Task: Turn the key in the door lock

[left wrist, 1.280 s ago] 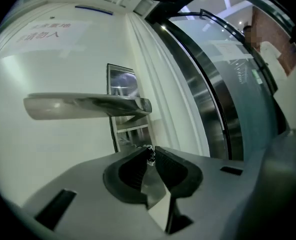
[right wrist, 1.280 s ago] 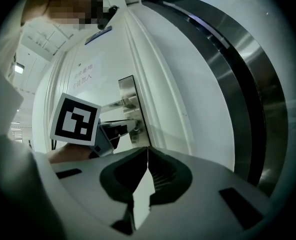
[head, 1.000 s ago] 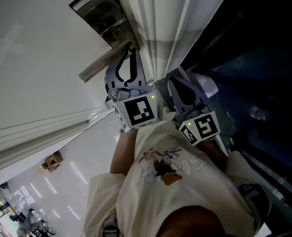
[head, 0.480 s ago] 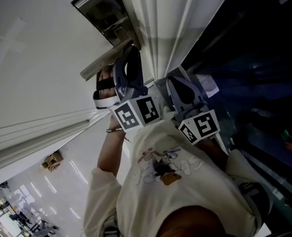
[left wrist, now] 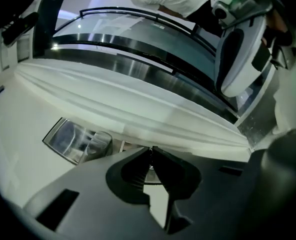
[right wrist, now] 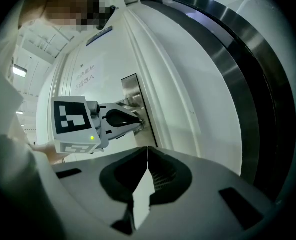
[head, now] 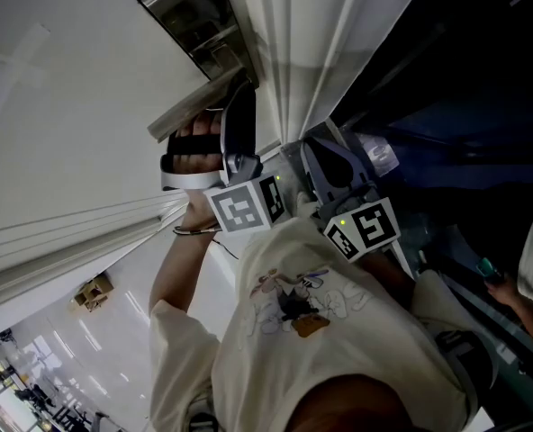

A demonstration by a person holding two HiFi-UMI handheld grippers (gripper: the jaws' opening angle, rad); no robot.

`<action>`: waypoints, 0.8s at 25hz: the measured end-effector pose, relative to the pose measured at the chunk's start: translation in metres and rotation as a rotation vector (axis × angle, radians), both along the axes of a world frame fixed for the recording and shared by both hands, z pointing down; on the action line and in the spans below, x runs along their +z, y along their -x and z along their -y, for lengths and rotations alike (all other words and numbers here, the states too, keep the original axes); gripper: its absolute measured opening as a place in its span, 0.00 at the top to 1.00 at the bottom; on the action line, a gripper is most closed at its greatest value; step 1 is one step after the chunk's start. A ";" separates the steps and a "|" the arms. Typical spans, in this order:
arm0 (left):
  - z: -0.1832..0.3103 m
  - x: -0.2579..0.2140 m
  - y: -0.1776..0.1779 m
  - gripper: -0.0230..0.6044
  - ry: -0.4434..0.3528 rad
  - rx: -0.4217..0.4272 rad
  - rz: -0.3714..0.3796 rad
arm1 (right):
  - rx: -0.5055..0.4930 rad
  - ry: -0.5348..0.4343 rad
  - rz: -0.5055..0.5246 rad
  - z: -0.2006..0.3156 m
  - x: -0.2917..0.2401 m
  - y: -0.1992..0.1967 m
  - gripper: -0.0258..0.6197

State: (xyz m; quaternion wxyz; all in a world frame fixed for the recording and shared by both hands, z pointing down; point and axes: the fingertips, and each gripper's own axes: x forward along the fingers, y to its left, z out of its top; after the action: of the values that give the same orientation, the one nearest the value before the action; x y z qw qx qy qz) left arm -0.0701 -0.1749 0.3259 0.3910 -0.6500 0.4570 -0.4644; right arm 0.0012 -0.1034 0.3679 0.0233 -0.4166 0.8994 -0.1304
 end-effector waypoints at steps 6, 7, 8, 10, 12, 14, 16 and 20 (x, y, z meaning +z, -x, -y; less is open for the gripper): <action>-0.001 0.002 0.000 0.93 -0.029 0.046 0.133 | -0.002 0.001 -0.002 -0.001 0.000 0.003 0.95; -0.001 0.002 0.000 0.93 -0.036 0.052 0.143 | -0.003 0.001 -0.002 -0.001 0.000 0.004 0.95; -0.001 0.001 -0.001 0.93 -0.047 0.058 0.147 | -0.004 0.000 -0.001 -0.001 0.000 0.005 0.95; 0.000 -0.002 -0.001 0.93 -0.077 0.064 0.151 | -0.004 -0.003 0.001 0.000 -0.001 0.007 0.95; -0.001 -0.003 -0.002 0.90 -0.106 0.065 0.153 | -0.002 -0.004 0.003 0.002 -0.001 0.009 0.95; -0.002 -0.004 -0.002 0.87 -0.125 0.065 0.135 | 0.003 -0.005 0.006 0.004 -0.002 0.010 0.95; -0.004 -0.005 -0.003 0.86 -0.134 0.071 0.097 | 0.009 -0.007 0.007 0.006 -0.003 0.011 0.95; -0.013 -0.007 -0.005 0.86 -0.155 0.087 -0.003 | 0.021 -0.008 0.010 0.012 -0.003 0.012 0.95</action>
State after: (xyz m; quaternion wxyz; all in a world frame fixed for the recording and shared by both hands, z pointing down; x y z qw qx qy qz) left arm -0.0651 -0.1615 0.3191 0.4594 -0.6377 0.4636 -0.4091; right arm -0.0109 -0.1154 0.3650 0.0307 -0.4254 0.8953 -0.1285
